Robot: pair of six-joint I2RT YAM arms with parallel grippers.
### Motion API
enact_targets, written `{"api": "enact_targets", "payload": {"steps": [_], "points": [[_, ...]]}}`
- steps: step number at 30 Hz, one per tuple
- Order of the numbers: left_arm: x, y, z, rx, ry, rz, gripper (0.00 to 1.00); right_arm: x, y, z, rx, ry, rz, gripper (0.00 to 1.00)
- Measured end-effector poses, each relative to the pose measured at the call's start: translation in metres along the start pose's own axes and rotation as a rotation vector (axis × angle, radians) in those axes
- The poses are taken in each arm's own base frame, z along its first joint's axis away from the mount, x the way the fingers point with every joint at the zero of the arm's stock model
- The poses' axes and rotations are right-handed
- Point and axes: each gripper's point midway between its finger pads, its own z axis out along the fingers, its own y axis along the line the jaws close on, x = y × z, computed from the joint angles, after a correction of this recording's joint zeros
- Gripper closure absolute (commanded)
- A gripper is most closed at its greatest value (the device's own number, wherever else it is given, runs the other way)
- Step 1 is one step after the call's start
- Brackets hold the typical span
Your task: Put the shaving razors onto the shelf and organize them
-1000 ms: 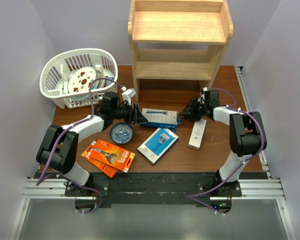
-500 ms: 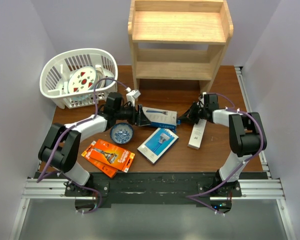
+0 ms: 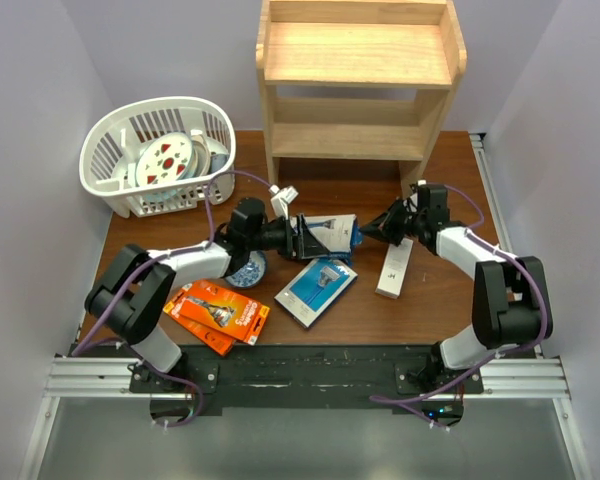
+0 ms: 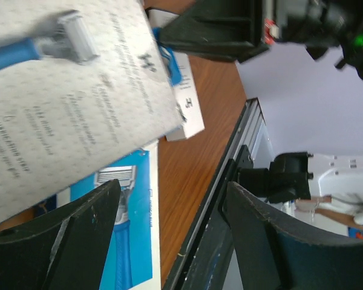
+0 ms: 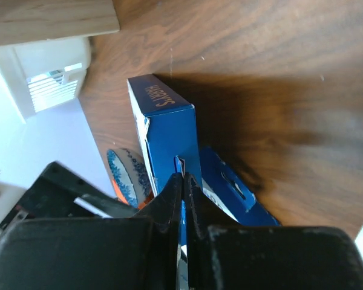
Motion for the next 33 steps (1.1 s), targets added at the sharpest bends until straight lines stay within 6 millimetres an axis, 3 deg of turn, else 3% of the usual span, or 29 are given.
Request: {"api": "enact_targets", "payload": {"steps": [5, 12, 17, 21, 28, 33], "points": [[0.005, 0.018, 0.009, -0.047, -0.011, -0.164, 0.16, 0.014, -0.017, -0.004, 0.033, 0.005, 0.062, 1.00], [0.007, 0.019, 0.016, -0.098, -0.029, -0.394, 0.02, 0.012, -0.021, -0.005, 0.050, -0.015, 0.124, 1.00], [0.025, 0.016, 0.030, -0.140, 0.012, -0.524, 0.02, 0.010, -0.019, -0.009, 0.057, -0.029, 0.145, 1.00], [0.038, 0.031, 0.038, -0.199, 0.033, -0.630, 0.02, 0.012, -0.015, -0.016, 0.056, -0.033, 0.143, 1.00], [0.025, 0.032, 0.052, -0.188, 0.013, -0.687, 0.04, 0.018, -0.019, -0.020, 0.081, -0.018, 0.146, 1.00], [0.017, 0.031, 0.059, -0.171, 0.000, -0.686, 0.07, 0.032, -0.029, -0.027, 0.113, 0.010, 0.119, 1.00]]}}
